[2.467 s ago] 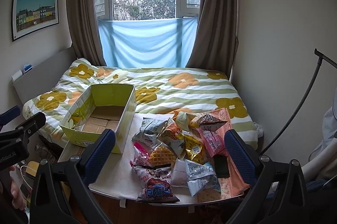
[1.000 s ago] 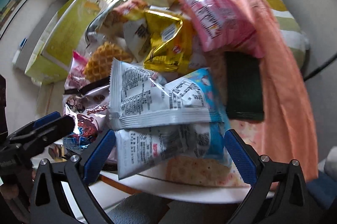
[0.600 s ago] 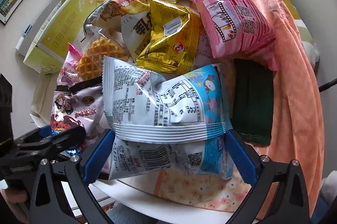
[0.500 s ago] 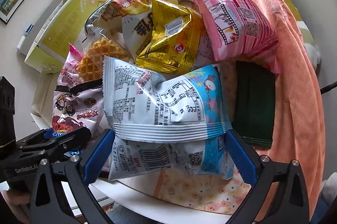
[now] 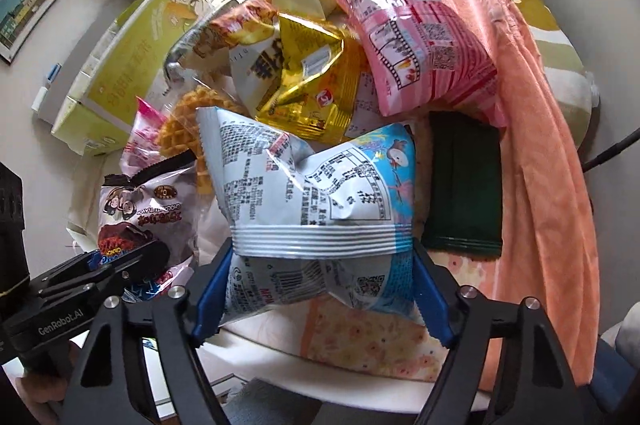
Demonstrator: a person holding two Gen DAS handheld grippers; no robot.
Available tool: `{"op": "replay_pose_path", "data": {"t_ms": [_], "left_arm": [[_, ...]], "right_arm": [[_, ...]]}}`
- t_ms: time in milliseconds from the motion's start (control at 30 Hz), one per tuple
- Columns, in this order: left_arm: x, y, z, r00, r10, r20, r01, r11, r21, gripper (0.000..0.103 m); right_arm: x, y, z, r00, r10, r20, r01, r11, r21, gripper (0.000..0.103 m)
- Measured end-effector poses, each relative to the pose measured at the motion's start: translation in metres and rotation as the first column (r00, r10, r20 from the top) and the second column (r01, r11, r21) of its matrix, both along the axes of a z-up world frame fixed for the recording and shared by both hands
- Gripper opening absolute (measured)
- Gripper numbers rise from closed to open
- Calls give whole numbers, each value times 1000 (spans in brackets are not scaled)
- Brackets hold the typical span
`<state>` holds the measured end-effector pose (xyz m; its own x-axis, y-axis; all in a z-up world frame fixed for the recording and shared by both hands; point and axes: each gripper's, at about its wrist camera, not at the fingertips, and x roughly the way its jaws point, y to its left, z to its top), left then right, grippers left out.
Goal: Organize snacks
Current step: 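Carry both bags over the yellow box and open both tools to drop them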
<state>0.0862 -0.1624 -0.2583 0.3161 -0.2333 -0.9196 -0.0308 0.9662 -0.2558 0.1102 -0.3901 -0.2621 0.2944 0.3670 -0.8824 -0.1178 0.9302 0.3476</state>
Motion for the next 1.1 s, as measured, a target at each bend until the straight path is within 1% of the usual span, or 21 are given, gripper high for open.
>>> {"op": "replay_pose_path", "data": {"t_ms": [167,333,433,533,700,833,967,1100], "left_arm": [[-14,5,27,999,-4,46,4,1000,-1,53],[-21,17,64,992,9,122,-6,1000,-20,53],[-17,32,92,982,21,188,-15,999,-31,53],[-3,55,122,966,34,256,-26,999,-37,53],[27,108,162,938,51,344,-39,998,-42,53],[57,155,184,921,41,387,-36,999,-20,53],[91,200,194,921,38,387,-33,999,-20,53],[126,243,192,928,24,371,-25,1000,-2,53]], "right_arm": [[-9,-2,30,999,-5,47,5,1000,0,76],[-19,-2,66,994,2,108,0,1000,-18,76],[-17,4,92,988,4,154,1,1000,-31,76],[-7,15,118,976,10,216,-1,999,-39,76],[22,54,155,951,31,308,-16,999,-52,76],[46,95,180,929,34,368,-13,998,-58,76],[69,138,193,924,26,383,-9,999,-46,76],[96,190,192,922,35,386,-14,998,-56,76]]}}
